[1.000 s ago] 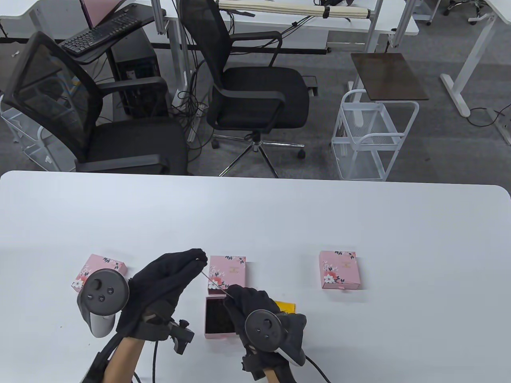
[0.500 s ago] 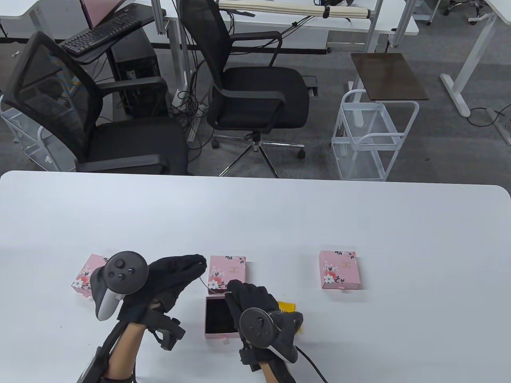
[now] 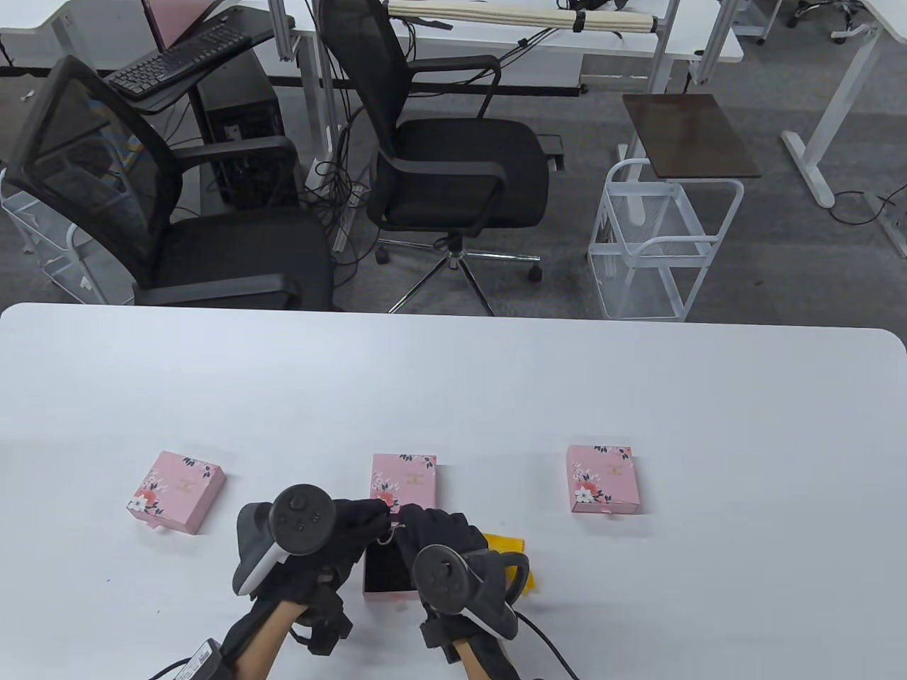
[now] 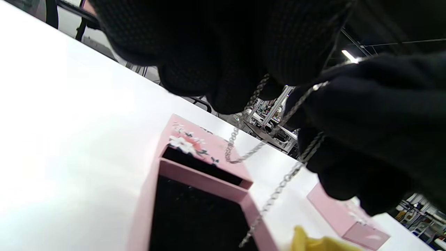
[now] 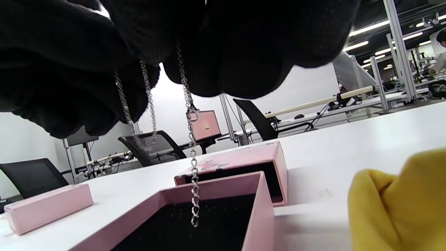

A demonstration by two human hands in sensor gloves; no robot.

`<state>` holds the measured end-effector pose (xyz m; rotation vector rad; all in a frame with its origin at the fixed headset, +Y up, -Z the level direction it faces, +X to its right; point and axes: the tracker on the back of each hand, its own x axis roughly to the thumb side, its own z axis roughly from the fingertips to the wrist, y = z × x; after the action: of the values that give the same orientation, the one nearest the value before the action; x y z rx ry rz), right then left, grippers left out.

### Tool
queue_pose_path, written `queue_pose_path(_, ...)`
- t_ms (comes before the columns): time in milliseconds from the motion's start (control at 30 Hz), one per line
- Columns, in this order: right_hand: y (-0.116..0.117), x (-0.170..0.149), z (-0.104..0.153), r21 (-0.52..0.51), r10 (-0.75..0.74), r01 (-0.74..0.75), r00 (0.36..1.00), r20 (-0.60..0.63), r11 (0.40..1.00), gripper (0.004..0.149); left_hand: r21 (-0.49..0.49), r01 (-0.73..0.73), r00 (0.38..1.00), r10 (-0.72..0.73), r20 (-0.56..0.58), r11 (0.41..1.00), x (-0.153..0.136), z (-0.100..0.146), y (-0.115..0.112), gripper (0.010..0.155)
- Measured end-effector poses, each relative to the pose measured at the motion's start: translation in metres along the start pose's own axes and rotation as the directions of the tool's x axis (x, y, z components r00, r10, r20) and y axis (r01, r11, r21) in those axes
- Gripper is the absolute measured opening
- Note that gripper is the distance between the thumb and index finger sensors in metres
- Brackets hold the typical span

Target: Dust necklace

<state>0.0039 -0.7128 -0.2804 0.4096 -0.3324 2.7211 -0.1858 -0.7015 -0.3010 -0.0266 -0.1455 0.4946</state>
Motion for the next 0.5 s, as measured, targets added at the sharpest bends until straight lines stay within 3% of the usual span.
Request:
queue_pose_path(167, 0.008, 0.001, -0.001, 0.087, 0.063, -0.063, 0.998, 0.003, 0.994, 0.039, 0.004, 0.095, 0.995, -0.095, 0.016, 0.995, -0.002, 0.002, -0.017, 0.037)
queue_pose_path(300, 0.012, 0.002, -0.002, 0.107, 0.108, -0.108, 0.994, 0.01, 0.988, 0.038, 0.071, 0.194, 0.979, -0.198, 0.049, 0.978, -0.001, 0.004, -0.025, 0.037)
queue_pose_path(500, 0.018, 0.001, -0.002, 0.163, 0.158, -0.158, 0.987, 0.012, 0.974, 0.038, -0.003, 0.251, 0.965, -0.25, 0.077, 0.968, 0.0, 0.001, -0.038, 0.037)
